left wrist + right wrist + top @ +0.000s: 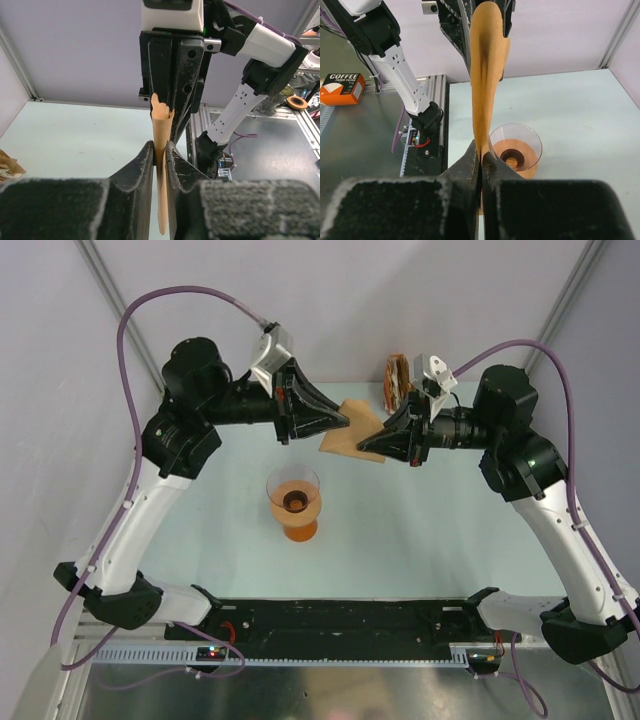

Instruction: Place the coffee filter in the dripper

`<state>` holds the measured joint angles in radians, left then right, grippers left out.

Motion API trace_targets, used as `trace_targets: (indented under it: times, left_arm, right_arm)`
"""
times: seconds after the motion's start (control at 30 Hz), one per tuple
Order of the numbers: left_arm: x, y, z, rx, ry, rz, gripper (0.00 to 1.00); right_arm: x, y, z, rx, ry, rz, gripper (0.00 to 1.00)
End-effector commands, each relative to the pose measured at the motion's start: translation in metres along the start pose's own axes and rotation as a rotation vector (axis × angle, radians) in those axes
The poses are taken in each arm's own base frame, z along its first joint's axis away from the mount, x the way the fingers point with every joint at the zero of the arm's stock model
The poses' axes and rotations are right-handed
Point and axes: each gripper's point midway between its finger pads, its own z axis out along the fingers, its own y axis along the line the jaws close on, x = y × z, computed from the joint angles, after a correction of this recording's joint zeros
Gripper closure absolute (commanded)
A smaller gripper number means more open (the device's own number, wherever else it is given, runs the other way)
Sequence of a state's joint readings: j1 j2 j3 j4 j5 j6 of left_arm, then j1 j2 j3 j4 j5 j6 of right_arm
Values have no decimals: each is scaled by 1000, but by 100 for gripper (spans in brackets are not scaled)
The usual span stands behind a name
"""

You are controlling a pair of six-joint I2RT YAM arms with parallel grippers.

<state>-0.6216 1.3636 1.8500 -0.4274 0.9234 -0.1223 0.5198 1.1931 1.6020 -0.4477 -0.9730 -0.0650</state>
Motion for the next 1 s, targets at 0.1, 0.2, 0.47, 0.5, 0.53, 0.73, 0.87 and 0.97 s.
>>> trace_targets:
  times: [0.1,0.2,0.47,0.5,0.53,0.73,0.87,0.97]
  left_arm:
    - [-30,-13,-1,29,-65,46,94]
    - [-32,-15,-1,41,-68,47,99]
    - [-40,-13,1,30,-86,38,82]
    - [-41,-13,1,31,-87,36,83]
    - [-42,-13,1,34,-88,36,84]
    - [-40,-15,1,50,-84,36,99]
    - [-32,-8,-6,15,-74,32,77]
    - [-11,0,-16,-24,-46,20,57]
  right_arm:
    - [2,-2,2,1,4,-21,100]
    - [3,-3,3,1,7,-26,100]
    - [3,-5,4,-4,6,-29,100]
    - [3,-5,4,-4,7,-30,100]
    - [3,-5,4,-5,7,-30,100]
    - [1,-6,4,-5,2,-33,100]
    - [-5,-6,2,-3,-13,-25,100]
    - [-15,-4,-1,-7,-34,-26,100]
